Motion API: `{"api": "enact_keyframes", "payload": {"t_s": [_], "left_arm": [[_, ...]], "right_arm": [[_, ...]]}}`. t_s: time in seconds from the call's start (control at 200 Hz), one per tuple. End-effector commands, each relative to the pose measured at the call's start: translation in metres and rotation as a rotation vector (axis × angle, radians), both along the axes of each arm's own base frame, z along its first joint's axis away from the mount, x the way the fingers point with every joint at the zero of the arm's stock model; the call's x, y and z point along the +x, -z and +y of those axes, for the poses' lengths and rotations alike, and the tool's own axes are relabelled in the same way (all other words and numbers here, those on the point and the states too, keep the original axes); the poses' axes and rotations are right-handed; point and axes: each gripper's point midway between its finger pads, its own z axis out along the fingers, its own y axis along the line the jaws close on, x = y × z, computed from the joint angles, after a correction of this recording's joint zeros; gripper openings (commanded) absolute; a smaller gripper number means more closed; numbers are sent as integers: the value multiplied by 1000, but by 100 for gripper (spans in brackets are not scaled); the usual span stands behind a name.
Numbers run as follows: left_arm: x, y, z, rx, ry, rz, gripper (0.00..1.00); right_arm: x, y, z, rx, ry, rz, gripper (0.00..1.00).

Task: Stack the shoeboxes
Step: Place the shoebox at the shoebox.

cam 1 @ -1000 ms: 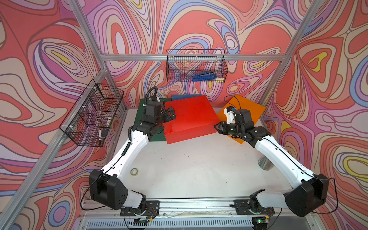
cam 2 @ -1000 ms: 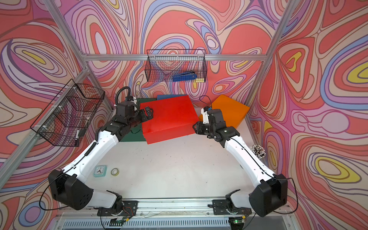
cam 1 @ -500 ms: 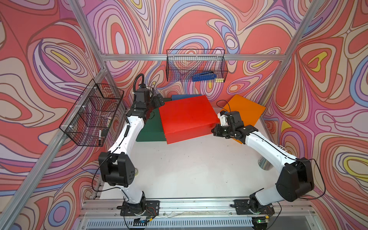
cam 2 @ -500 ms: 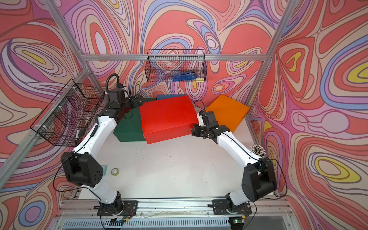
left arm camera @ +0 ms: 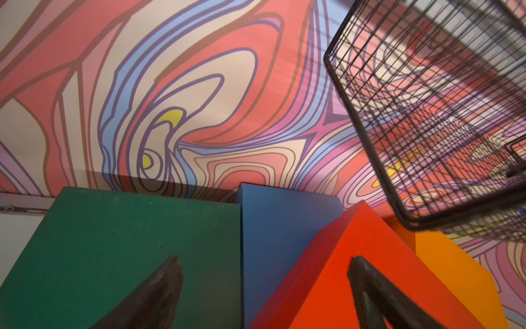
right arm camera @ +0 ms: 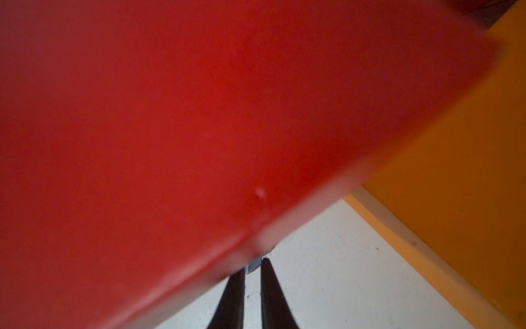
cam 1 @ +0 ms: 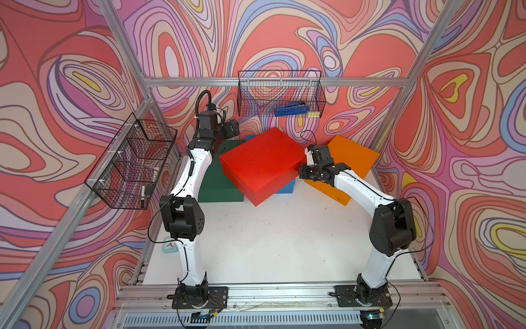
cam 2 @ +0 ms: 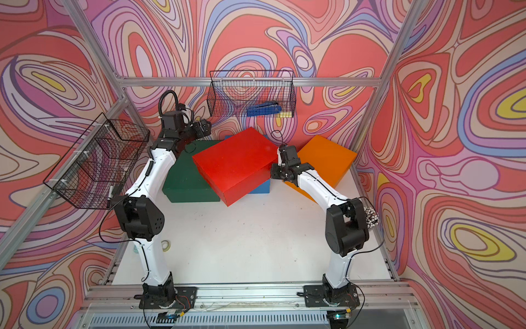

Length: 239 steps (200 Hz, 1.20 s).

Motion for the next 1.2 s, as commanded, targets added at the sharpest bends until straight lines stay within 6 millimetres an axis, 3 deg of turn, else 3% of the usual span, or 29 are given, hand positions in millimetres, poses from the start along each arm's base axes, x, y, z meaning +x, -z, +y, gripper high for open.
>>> {"api": "enact_keyframes", "payload": {"t_s": [0.0,0.305,0.666,0.811,1.037,1.192], "left_arm": [[5,25,1,25,12,61,93],[-11,60,-2,-7,20,147,92],[-44,91,-16,-194,50,201,91],[-49,88,-22,-265,53,196,91],[-51,67,-34,-340,54,166,94],[-55,61,-42,-382,50,142,94]], "right_arm": [[22,-8,-4,5,16,-42,18],[62,-11,15,104,-22,-70,23],[82,-23,55,318,-122,-87,23],[89,-24,59,339,-119,-87,23],[96,-21,59,344,-100,-89,23],[92,-20,42,330,-56,-77,24]]}}
